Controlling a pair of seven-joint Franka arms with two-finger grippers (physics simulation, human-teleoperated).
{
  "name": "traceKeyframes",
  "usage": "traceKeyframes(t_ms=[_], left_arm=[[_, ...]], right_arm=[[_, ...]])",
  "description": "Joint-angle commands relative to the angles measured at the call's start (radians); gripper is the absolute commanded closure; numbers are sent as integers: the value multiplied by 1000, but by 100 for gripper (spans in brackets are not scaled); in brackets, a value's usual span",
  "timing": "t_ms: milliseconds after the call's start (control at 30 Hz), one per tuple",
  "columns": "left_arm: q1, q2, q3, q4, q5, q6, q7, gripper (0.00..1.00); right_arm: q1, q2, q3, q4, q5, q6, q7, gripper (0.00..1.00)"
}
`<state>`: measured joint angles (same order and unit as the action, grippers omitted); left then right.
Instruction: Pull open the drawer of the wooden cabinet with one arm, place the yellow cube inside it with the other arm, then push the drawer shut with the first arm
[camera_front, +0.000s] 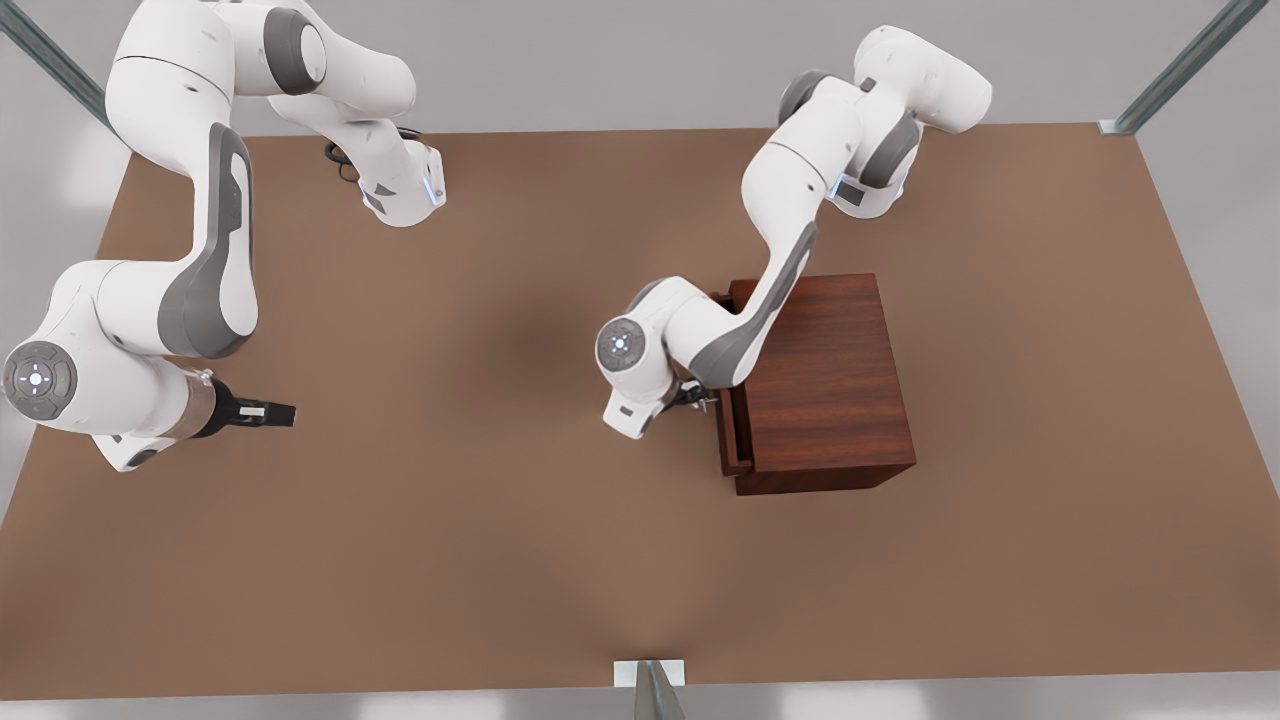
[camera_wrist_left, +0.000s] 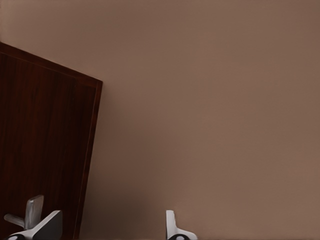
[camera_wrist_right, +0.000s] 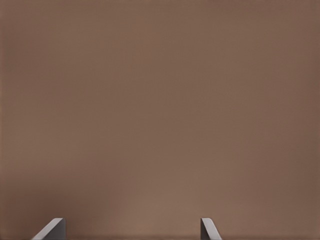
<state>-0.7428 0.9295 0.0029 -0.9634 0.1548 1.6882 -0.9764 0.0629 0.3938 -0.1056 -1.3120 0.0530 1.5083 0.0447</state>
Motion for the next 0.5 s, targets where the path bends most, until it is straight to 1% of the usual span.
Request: traceKeyframes(t_ms=[0, 467], left_arm=[[11, 0, 0, -3, 0, -22, 99, 0], [56, 2, 0, -3, 5, -28, 183, 0]], right_arm=[[0, -1, 0, 0, 1, 0, -20, 0], [0, -1, 0, 0, -5, 0, -19, 0]])
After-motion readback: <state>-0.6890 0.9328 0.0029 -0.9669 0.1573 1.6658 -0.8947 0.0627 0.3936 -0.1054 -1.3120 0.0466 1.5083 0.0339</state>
